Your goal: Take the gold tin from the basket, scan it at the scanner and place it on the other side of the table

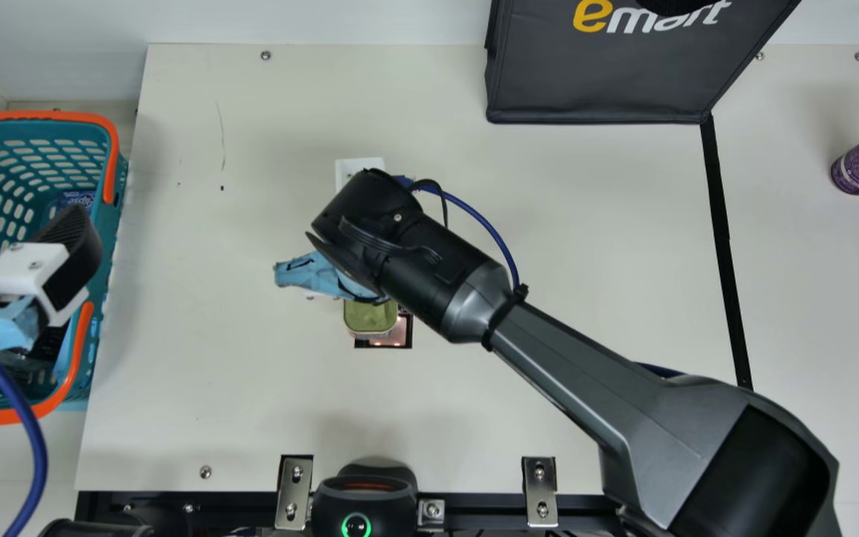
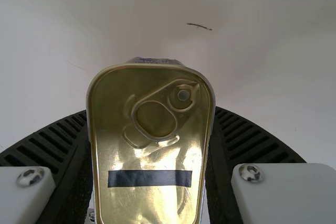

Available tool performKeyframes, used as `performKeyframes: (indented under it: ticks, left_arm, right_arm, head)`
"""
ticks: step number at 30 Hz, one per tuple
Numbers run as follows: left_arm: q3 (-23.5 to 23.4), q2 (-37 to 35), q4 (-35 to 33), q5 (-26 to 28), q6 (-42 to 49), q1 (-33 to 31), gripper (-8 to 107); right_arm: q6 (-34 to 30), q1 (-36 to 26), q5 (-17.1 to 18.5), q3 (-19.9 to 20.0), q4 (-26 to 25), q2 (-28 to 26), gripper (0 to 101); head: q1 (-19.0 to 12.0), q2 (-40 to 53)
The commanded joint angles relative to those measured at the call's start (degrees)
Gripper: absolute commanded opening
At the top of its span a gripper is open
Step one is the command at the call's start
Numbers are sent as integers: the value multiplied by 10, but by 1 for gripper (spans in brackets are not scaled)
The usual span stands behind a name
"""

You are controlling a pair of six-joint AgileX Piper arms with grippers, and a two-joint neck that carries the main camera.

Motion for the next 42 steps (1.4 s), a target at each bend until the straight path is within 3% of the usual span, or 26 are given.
performKeyframes:
  ticks: [1, 24, 35, 42]
  left_arm:
    - [0, 0, 0, 0, 0, 0, 90]
    - [0, 0, 0, 0, 0, 0, 90]
    - [0, 0, 0, 0, 0, 0, 90]
    - [0, 0, 0, 0, 0, 0, 90]
  right_arm:
    - [18, 0, 1, 0, -2, -1, 0]
    - [26, 6, 1, 2, -9, -11, 0]
    - [15, 3, -5, 11, -14, -17, 0]
    - [-32, -20, -22, 44, -12, -33, 0]
  head:
    - [-17, 0]
    - [-17, 0]
    - [-17, -147]
    - [-17, -200]
